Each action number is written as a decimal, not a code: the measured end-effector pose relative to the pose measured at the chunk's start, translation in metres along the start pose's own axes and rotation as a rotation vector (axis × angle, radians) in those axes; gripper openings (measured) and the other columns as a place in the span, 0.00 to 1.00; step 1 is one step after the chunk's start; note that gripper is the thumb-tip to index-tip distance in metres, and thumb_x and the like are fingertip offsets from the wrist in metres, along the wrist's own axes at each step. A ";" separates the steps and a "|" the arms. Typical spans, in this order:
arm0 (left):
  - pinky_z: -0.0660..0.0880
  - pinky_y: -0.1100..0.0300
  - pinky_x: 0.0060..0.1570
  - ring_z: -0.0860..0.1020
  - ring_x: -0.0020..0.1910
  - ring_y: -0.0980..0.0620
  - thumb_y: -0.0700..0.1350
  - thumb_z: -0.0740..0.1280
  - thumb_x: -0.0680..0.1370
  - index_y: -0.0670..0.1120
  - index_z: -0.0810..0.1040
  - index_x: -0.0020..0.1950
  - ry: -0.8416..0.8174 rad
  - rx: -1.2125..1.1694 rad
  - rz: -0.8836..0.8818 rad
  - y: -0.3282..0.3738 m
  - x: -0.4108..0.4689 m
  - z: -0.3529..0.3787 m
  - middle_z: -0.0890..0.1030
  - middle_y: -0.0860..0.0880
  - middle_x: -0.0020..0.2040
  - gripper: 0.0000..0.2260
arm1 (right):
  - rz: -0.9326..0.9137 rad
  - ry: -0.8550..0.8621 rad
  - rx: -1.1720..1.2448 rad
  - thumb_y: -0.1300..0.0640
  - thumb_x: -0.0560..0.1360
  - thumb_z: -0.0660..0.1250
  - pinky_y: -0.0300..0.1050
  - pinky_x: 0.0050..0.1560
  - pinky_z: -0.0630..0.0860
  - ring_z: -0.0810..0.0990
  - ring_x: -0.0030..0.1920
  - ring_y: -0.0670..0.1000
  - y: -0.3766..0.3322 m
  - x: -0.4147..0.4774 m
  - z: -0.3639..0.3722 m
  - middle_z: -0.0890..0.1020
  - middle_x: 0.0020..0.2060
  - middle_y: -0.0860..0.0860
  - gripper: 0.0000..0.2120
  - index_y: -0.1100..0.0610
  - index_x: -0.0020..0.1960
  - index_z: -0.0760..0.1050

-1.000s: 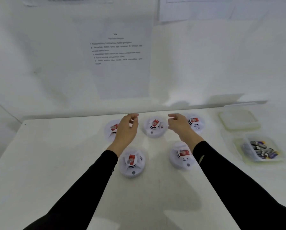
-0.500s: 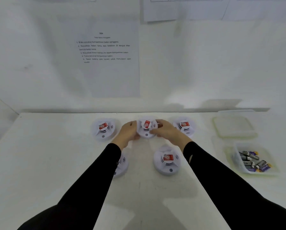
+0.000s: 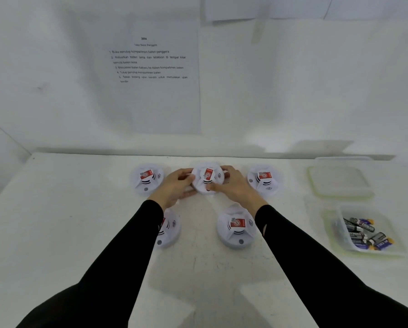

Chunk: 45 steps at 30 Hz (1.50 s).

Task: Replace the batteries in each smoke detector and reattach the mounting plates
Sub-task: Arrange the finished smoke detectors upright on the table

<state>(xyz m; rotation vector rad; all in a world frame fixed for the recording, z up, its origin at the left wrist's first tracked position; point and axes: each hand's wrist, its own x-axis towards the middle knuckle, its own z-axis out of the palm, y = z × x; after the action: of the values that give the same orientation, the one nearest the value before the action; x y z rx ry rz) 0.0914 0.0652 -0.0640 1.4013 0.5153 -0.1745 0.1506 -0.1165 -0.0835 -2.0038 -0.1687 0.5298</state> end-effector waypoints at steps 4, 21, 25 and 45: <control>0.83 0.61 0.42 0.81 0.50 0.50 0.37 0.63 0.82 0.40 0.74 0.67 -0.029 0.011 -0.002 0.002 -0.001 -0.004 0.78 0.43 0.59 0.13 | -0.029 0.010 0.006 0.47 0.61 0.81 0.40 0.48 0.76 0.79 0.54 0.49 -0.002 -0.004 -0.001 0.75 0.59 0.54 0.38 0.51 0.66 0.69; 0.81 0.62 0.47 0.81 0.53 0.52 0.44 0.67 0.81 0.44 0.74 0.62 -0.073 0.060 0.083 -0.002 -0.001 -0.009 0.80 0.49 0.56 0.11 | -0.058 0.029 0.035 0.49 0.63 0.80 0.39 0.47 0.75 0.77 0.45 0.46 -0.004 -0.014 -0.002 0.79 0.49 0.49 0.35 0.49 0.66 0.68; 0.81 0.61 0.48 0.81 0.56 0.49 0.41 0.70 0.79 0.45 0.75 0.57 -0.039 0.086 0.117 -0.001 0.001 -0.008 0.81 0.45 0.58 0.09 | -0.064 0.008 0.055 0.51 0.65 0.80 0.37 0.45 0.73 0.76 0.45 0.45 -0.006 -0.020 -0.003 0.78 0.51 0.48 0.35 0.49 0.67 0.67; 0.80 0.65 0.47 0.82 0.55 0.53 0.39 0.69 0.79 0.36 0.74 0.65 -0.050 0.014 0.184 -0.012 -0.003 -0.011 0.82 0.43 0.60 0.16 | -0.067 -0.163 0.174 0.53 0.79 0.64 0.41 0.60 0.74 0.77 0.48 0.47 0.006 -0.014 -0.028 0.80 0.47 0.52 0.19 0.49 0.70 0.71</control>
<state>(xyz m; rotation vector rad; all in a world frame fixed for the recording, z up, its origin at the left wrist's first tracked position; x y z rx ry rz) 0.0812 0.0732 -0.0739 1.4459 0.3427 -0.0643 0.1492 -0.1466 -0.0738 -1.7796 -0.2797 0.6431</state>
